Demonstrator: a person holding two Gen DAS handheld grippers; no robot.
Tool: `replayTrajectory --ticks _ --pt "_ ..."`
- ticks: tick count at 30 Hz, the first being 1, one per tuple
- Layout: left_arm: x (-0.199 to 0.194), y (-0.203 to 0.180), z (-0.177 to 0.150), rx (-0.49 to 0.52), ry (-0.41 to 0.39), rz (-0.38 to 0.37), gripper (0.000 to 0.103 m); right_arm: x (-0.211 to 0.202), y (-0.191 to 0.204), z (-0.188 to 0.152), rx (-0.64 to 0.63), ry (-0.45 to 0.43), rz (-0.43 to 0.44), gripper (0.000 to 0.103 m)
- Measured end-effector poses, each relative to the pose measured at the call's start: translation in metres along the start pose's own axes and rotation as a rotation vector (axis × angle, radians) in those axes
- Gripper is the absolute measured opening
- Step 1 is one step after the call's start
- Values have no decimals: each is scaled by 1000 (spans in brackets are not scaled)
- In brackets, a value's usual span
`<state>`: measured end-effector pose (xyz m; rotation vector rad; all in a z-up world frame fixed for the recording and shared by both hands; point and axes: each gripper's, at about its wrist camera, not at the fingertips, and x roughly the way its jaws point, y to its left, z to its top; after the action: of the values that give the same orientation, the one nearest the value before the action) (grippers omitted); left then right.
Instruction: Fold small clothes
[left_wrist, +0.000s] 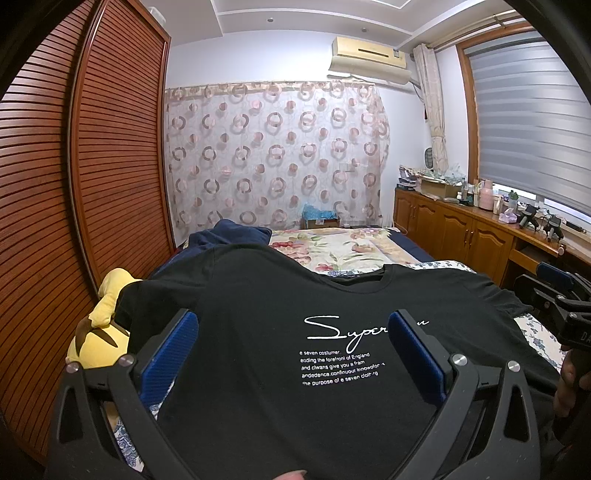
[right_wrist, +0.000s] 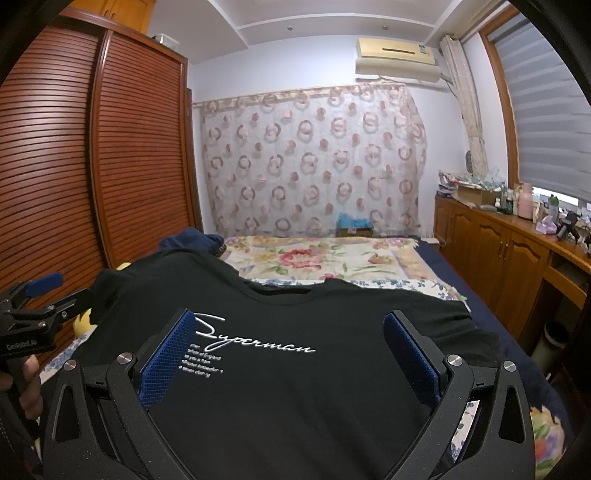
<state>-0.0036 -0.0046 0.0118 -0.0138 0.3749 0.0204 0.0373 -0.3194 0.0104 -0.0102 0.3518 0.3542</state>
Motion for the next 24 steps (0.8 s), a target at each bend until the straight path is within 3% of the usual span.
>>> replayTrajectory --ticks 11,24 --pt "6 15 2 0 28 -8 103 2 4 0 -23 19 40 103" --pt "34 88 -19 -40 113 10 103 35 32 -8 -94 96 154 103"
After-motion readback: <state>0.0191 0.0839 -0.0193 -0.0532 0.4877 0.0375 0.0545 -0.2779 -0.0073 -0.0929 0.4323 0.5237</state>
